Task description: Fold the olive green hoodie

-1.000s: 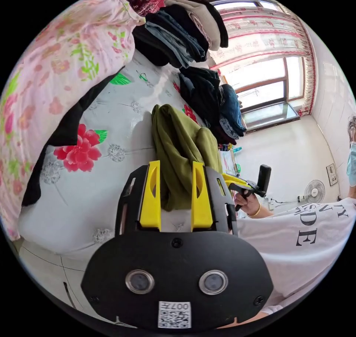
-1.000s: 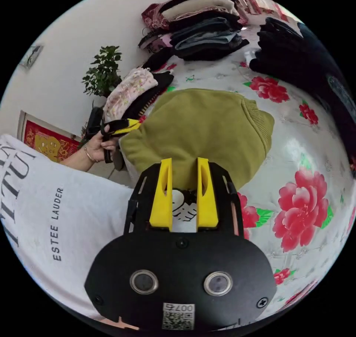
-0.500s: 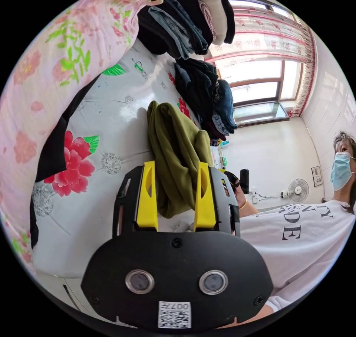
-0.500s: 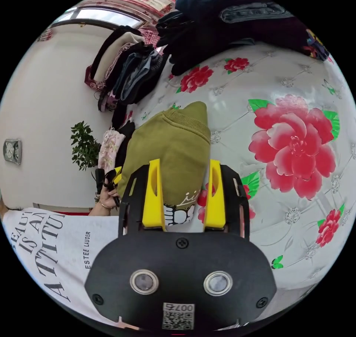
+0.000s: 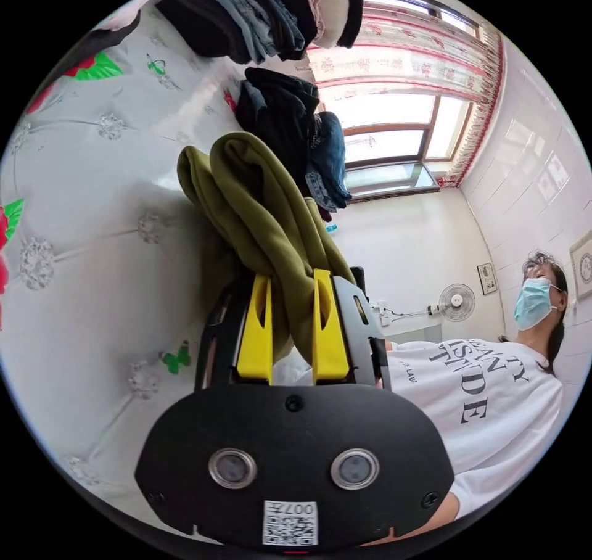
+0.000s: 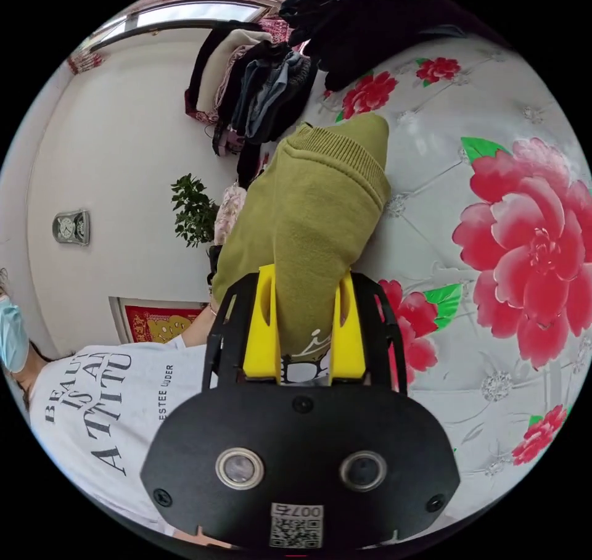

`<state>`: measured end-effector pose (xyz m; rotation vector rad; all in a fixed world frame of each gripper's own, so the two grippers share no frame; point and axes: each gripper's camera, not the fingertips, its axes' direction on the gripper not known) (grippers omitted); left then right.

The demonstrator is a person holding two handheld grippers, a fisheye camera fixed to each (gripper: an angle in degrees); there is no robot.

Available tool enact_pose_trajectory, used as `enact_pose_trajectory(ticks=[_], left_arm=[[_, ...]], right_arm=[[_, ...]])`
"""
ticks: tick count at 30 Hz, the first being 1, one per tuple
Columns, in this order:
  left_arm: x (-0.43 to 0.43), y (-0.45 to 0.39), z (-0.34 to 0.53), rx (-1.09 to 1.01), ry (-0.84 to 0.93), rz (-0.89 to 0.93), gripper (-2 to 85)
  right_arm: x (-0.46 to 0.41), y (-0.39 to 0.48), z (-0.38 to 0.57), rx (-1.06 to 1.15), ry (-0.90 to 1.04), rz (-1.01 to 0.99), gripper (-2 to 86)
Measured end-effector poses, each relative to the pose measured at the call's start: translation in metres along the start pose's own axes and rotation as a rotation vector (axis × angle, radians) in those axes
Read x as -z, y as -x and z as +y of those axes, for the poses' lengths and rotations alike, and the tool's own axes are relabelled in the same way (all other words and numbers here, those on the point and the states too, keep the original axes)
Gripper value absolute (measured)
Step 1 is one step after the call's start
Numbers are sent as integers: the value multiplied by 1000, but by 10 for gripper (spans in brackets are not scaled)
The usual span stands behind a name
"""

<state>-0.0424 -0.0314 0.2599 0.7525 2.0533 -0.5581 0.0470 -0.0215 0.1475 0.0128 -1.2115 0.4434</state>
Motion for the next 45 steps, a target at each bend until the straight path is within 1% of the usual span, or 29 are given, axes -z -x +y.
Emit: enact_pose_trajectory(ticks=[2,5,7,8,10,11,13,14,16,18,19,20,22,24,25,26,27,30,31,32,34,35,36,37,38,40,41,43,45], left_arm=[[-31,-22,16,-41,-13,20,87],[-111,-64,31,-107,19,24,86],[-200,-96,34,-163,120,27,85],[-226,-105,34,-178,152,26,85],[-334,-140,42,-252,279,35,84],[-363,-148,45,-264,310,43,84],[-480,-182,61,-311,428,89,85],[-510,-191,66,-321,456,100,85],[-625,-241,94,-424,570,123,91],[-703,-272,122,-523,656,119,100],[-750,-278,140,-534,729,125,107],[-770,-275,148,-523,770,130,111],[-822,-246,178,-482,893,109,120],[-822,-220,193,-517,901,49,118],[-813,-202,198,-558,921,-33,118],[-806,-193,199,-581,928,-83,120],[-785,-174,198,-622,923,-194,120],[-699,-122,184,-599,819,-462,116],[-656,-103,177,-552,744,-566,117],[-634,-94,174,-521,701,-619,117],[-535,-62,165,-342,482,-815,117],[-509,-55,165,-291,418,-867,117],[-459,-42,167,-183,287,-962,117],[-410,-33,173,-83,170,-1020,116],[-387,-29,176,-38,115,-1040,115],[-305,-23,187,67,-72,-1107,115],[-287,-23,189,82,-109,-1128,115],[-219,-26,194,122,-259,-1207,122],[-175,-25,194,137,-352,-1248,127]], right_arm=[[43,3,11,35,-21,-18,101],[129,7,37,77,-74,6,98],[210,6,64,88,-133,62,96],[232,5,72,90,-150,80,96],[318,2,107,89,-209,163,94],[340,2,116,86,-222,183,93],[427,1,153,68,-263,276,90],[449,1,162,62,-271,295,90],[532,0,196,19,-285,386,91],[589,-5,217,-34,-303,447,95],[621,-12,229,-80,-327,504,98],[633,-18,234,-109,-340,532,100],[667,-49,250,-271,-433,679,104],[671,-69,257,-369,-484,803,98],[665,-75,259,-374,-529,817,93],[658,-75,259,-357,-554,819,91],[637,-74,255,-309,-586,828,86],[546,-73,222,-172,-501,831,74],[500,-76,203,-132,-434,793,71],[475,-77,193,-111,-398,763,69],[370,-81,150,-45,-219,629,63],[345,-80,141,-35,-171,599,62],[297,-73,123,4,-84,561,59],[253,-63,110,48,-19,555,57],[233,-57,104,68,13,557,56],[165,-31,89,156,136,534,53],[149,-25,87,179,174,548,52],[85,-13,87,258,367,646,50],[64,4,95,372,330,782,49]])
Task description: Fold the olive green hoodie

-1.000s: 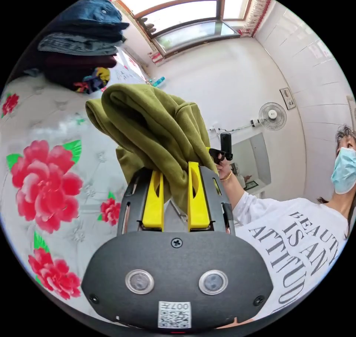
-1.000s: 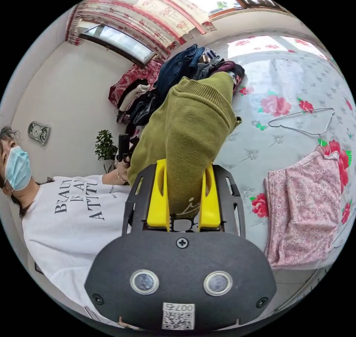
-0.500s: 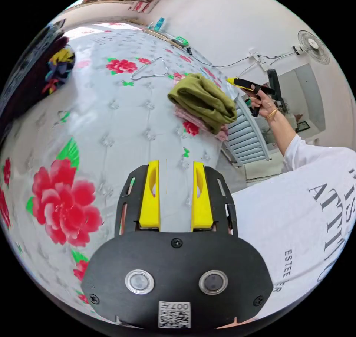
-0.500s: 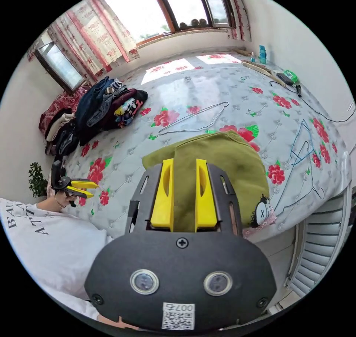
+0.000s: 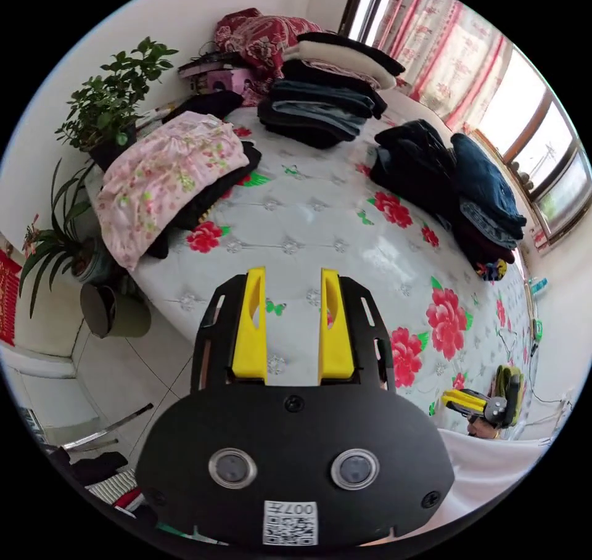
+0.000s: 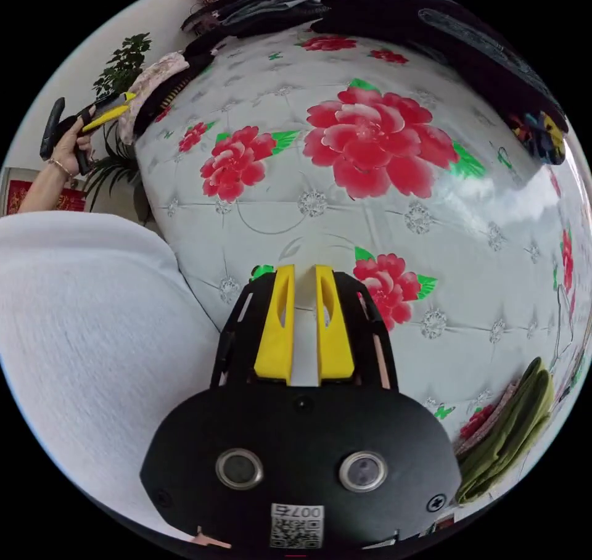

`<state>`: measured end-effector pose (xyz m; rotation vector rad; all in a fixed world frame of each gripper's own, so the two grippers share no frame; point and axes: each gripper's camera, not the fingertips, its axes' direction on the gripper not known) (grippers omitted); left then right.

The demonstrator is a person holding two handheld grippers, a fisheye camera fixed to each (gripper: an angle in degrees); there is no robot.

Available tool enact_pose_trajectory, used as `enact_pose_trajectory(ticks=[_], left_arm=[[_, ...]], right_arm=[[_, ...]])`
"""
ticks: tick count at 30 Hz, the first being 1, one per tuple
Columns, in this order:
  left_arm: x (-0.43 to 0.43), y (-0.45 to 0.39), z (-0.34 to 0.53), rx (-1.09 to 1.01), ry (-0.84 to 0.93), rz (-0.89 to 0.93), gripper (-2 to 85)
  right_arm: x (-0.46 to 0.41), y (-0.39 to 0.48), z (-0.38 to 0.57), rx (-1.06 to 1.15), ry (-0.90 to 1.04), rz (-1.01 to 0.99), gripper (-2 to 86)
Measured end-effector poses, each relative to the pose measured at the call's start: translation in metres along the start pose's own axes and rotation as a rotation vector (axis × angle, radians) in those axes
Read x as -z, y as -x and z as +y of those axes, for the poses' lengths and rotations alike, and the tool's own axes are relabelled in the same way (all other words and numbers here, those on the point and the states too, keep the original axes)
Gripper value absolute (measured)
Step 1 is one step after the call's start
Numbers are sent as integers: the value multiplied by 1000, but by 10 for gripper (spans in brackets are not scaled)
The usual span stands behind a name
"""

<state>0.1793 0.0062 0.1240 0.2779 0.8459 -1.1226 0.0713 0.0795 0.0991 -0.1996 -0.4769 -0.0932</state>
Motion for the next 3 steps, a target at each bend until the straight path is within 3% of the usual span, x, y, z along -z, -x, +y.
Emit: enact_pose_trajectory(ticks=[3], left_arm=[[8,53,-31,39,-71,-43,135]], right_arm=[[-14,20,-6,23,50,96,49]])
